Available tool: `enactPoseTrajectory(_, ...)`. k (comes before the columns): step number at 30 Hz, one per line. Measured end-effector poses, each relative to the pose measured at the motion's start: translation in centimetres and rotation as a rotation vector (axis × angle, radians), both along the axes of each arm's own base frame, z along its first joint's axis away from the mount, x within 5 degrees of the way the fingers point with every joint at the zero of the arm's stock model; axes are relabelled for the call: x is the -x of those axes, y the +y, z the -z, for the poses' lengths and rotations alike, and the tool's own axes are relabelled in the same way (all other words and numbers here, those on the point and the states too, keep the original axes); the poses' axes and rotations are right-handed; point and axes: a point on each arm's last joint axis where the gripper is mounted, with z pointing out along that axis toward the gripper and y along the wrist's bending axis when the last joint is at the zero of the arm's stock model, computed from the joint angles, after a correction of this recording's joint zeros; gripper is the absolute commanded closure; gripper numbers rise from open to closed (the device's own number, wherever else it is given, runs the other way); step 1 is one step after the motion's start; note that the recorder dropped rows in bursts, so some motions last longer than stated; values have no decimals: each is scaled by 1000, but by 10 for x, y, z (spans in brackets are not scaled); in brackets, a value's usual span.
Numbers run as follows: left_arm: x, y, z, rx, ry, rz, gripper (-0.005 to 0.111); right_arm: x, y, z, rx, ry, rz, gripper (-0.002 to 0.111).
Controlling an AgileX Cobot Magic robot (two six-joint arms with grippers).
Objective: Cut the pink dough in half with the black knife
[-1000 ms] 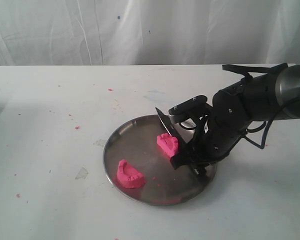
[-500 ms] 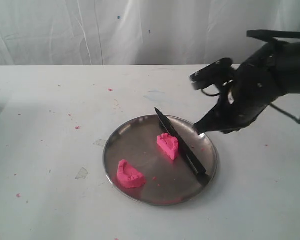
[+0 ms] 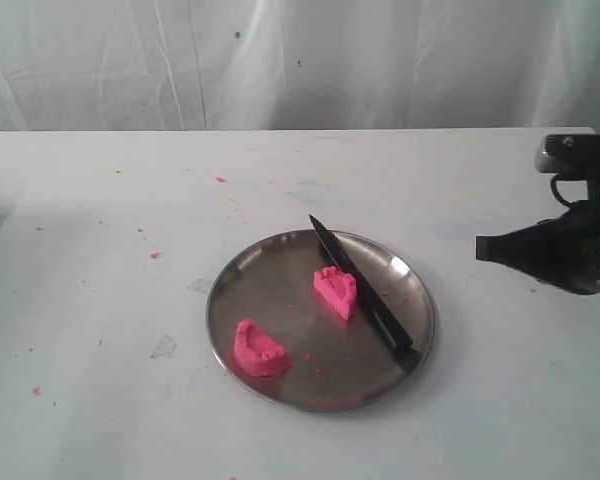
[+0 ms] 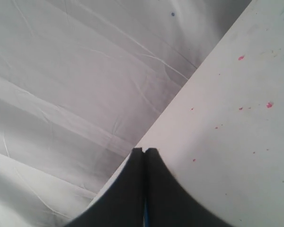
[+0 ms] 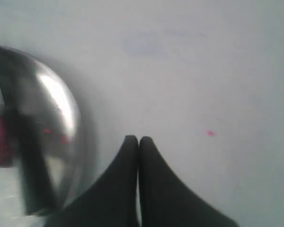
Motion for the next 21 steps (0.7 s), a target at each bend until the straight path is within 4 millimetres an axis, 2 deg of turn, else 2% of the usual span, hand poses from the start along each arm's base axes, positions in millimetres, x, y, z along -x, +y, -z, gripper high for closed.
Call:
enactPoseTrajectory(4,5,2,-3,17,-34,-5,107,53,6,0,-17,-237,-198,108)
enactPoseTrajectory(7,9,6,-4,33,-59,-29,107,83,-6,13,3,-283,-131,108)
enactPoseTrajectory(8,12,9,-4,61,-64,-50,107,95,-17,22,-8,-287,-3,108)
enactPoseTrajectory(9,13,11,-4,81,-63,-64,107,99,-23,24,-19,-294,59,108)
enactPoseTrajectory(10,15,14,-2,127,-52,-86,107,106,-36,29,-71,-299,242,108)
enactPoseTrajectory(11,16,15,-1,154,-42,-99,107,109,-41,31,-96,-301,315,108)
enactPoseTrajectory(12,17,17,1,193,-24,-119,107,113,-52,33,-141,-314,461,108)
enactPoseTrajectory(13,17,17,2,205,-17,-123,107,114,-54,33,-150,-318,500,108)
enactPoseTrajectory(15,17,16,3,237,-3,-112,107,115,-55,33,-81,-328,463,108)
enactPoseTrajectory(17,17,14,3,247,-5,-92,107,114,-47,33,-14,-325,331,108)
enactPoseTrajectory(21,17,13,2,250,-8,-79,107,125,-44,19,-34,-432,262,108)
